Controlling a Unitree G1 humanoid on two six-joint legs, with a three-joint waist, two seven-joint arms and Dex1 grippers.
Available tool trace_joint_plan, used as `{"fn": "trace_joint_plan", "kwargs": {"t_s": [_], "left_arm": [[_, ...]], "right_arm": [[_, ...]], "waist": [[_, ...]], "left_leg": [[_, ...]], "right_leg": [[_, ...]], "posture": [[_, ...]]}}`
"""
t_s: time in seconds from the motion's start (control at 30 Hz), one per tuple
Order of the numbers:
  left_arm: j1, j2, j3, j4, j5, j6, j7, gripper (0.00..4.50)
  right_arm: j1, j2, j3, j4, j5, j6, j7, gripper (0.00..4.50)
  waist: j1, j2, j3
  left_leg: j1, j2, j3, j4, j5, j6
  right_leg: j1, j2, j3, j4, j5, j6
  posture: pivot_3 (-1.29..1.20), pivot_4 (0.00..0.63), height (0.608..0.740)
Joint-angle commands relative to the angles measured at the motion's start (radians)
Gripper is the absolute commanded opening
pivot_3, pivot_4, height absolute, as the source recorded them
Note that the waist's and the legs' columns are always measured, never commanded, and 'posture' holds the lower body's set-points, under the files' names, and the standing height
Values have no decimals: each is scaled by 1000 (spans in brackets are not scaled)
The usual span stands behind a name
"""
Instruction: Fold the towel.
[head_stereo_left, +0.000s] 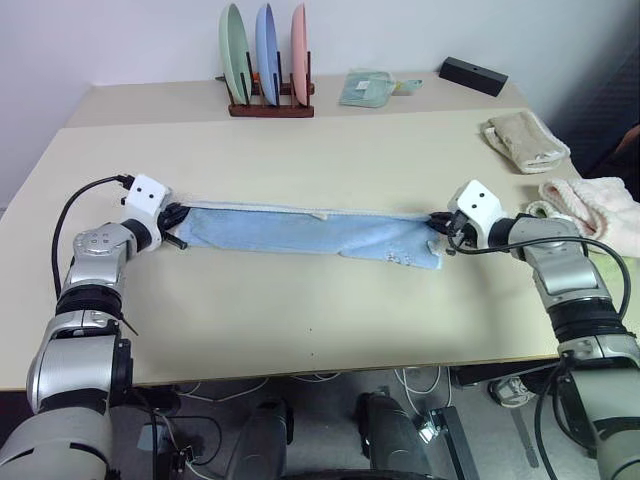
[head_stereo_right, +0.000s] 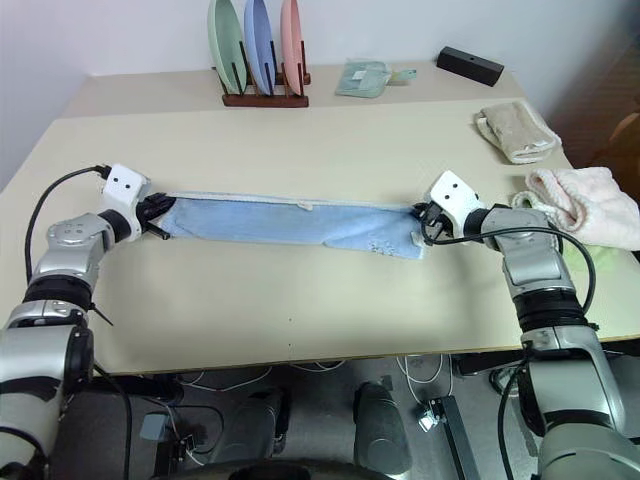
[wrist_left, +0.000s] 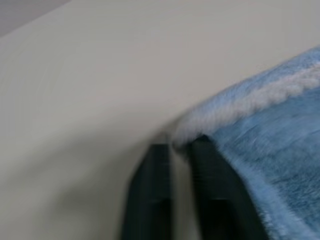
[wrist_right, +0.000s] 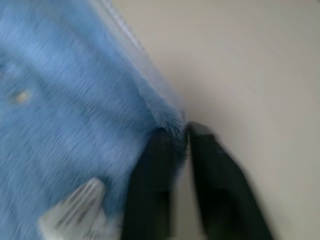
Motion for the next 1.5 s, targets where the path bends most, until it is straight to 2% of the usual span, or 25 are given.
{"fn": "trace_joint_plan", "kwargs": {"t_s": [0.03, 0.13, 0.33, 0.4, 0.53, 0.63, 0.8, 0.97, 1.17, 1.27, 1.4, 1.5], "left_arm": [[-16, 12, 52, -26, -40, 0, 30, 2410], [-7, 9, 92, -45, -75, 21, 42, 3902], [91, 7, 195, -205, -160, 49, 110, 3902], [141, -3, 215, -321, -195, 71, 103, 3959], [275, -22, 164, -613, -222, 138, 37, 3959], [400, -45, 74, -895, -263, 223, -53, 3959], [532, -70, -100, -1200, -263, 278, -150, 3959], [571, -108, -211, -1328, -257, 299, -172, 3959], [586, -131, -268, -1379, -245, 310, -174, 3959], [586, -136, -269, -1384, -246, 318, -169, 3959], [593, -138, -266, -1378, -232, 316, -158, 3959], [594, -144, -263, -1381, -233, 319, -147, 3959]], "right_arm": [[-3, -23, -61, -60, 19, 1, -34, 2404], [27, -43, -84, -113, 27, 17, -42, 3923], [198, -100, -216, -370, 120, 169, -55, 3923], [273, -95, -291, -506, 233, 312, -37, 4489], [413, -62, -384, -739, 403, 520, -59, 4489], [516, 26, -440, -905, 577, 696, -136, 4489], [607, 227, -471, -1075, 809, 988, -394, 4489], [584, 382, -531, -1085, 962, 1123, -644, 4489], [499, 536, -610, -975, 1033, 1183, -944, 4489], [476, 562, -635, -943, 1072, 1188, -1027, 4489], [379, 625, -719, -806, 1110, 1101, -1223, 4489], [335, 634, -749, -753, 1159, 1050, -1304, 4489]], "waist": [[0, 0, 0], [2, 0, 0], [3, 0, 0], [2, 0, 0], [4, 0, 0], [6, -1, -1], [8, -1, -1], [6, -1, -2], [6, 0, -2], [6, 0, -2], [3, 0, -2], [5, 0, -3]], "left_leg": [[0, 0, 0, 0, 0, 0], [0, 0, 0, 0, 0, 0], [0, 0, 0, 0, 0, 0], [0, 0, 0, 0, 0, 0], [0, 0, -1, 0, 0, 0], [1, 0, -1, 0, 0, 0], [1, 0, -1, 0, 0, 0], [1, 1, -1, 0, 0, 0], [2, 1, -1, 0, 0, 1], [1, 1, -1, 0, 0, 1], [2, 1, -1, 0, 0, 1], [2, 1, -1, 0, 0, 1]], "right_leg": [[0, 0, 0, 0, 0, 0], [0, 0, 0, 0, 0, 0], [0, 0, 0, 0, 0, 1], [0, 0, 0, 0, 0, 0], [1, 0, 0, 0, 0, 0], [2, 0, 1, 0, 0, 0], [3, 0, 1, -1, 0, 0], [3, 1, 2, -1, 0, -1], [3, 1, 2, -1, 0, -1], [3, 1, 2, -1, 0, -1], [3, 1, 2, -1, 0, -1], [3, 1, 2, -1, 0, 0]], "posture": [[0, 150, 740], [0, 150, 740], [0, 150, 740], [0, 150, 740], [0, 150, 740], [0, 150, 740], [0, 150, 740], [0, 150, 740], [0, 150, 740], [0, 150, 740], [0, 150, 740], [0, 150, 740]]}}
